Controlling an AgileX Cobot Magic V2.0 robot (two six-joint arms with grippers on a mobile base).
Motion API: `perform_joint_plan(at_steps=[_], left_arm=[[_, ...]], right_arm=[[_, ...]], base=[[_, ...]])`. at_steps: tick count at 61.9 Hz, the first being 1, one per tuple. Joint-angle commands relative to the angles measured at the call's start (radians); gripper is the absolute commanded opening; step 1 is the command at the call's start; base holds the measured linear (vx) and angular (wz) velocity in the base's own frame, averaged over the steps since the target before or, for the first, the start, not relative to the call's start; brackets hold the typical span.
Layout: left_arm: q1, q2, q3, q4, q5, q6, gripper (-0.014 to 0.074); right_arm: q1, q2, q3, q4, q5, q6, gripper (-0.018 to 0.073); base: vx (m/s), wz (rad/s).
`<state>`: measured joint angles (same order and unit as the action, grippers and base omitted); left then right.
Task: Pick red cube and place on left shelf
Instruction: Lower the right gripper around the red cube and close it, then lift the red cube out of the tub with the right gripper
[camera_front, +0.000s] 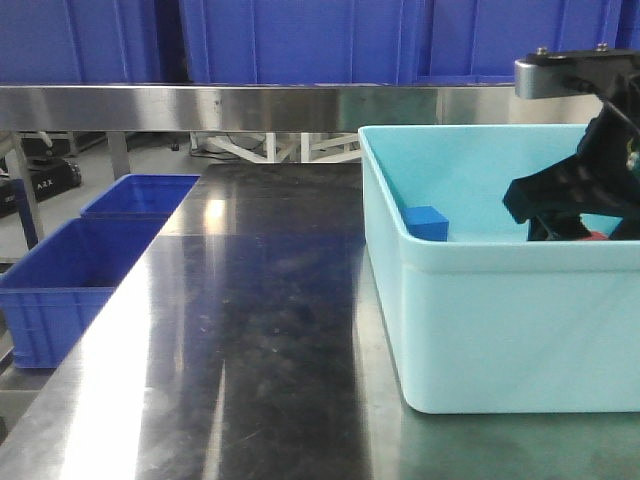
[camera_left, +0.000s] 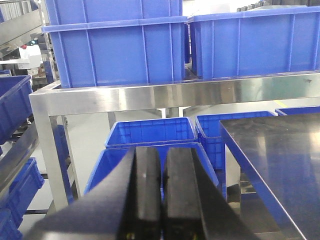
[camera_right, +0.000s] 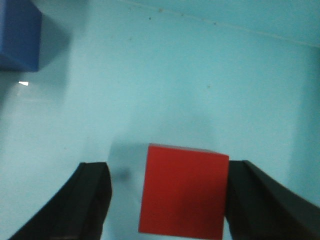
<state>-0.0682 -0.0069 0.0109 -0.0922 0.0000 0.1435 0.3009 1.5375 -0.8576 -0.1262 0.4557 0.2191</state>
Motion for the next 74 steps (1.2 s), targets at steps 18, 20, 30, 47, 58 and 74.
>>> perform_joint_plan(at_steps=[18,20,30,47,58,74], left_arm=[[-0.003,0.008,0.022,-0.006,-0.083,0.001,0.0106],[-0.003,0.008,0.022,-0.006,-0.083,0.001,0.0106],[-0.003,0.008,0.022,-0.006,-0.083,0.001,0.0106],[-0.003,0.008,0.022,-0.006,-0.083,0.001,0.0106],[-0.003,0.008,0.022,-0.006,-0.083,0.001,0.0106],[-0.003,0.008,0.022,-0.006,-0.083,0.001,0.0106]], right_arm=[[-0.001,0.014,-0.061,-0.027,-0.086,-0.001,0.0404],[-0.001,0.014,-0.066,-0.027,-0.085,-0.001,0.0349],[-0.001,-0.005,-0.089,-0.028,-0.086,-0.001,0.0039],[0.001,-0.19,-0.093,-0.036,-0.141,-0.001,0.0057],[-0.001,-0.383,-0.056,-0.056,-0.192,-0.001,0.0057],[-0.045,-0.68,0.163,-0.055,-0.277,-0.001,0.0057]], base=[[0.0,0.0],[0.0,0.0],[0.0,0.0],[0.0,0.0],[0.0,0.0],[-0.01,-0.06]])
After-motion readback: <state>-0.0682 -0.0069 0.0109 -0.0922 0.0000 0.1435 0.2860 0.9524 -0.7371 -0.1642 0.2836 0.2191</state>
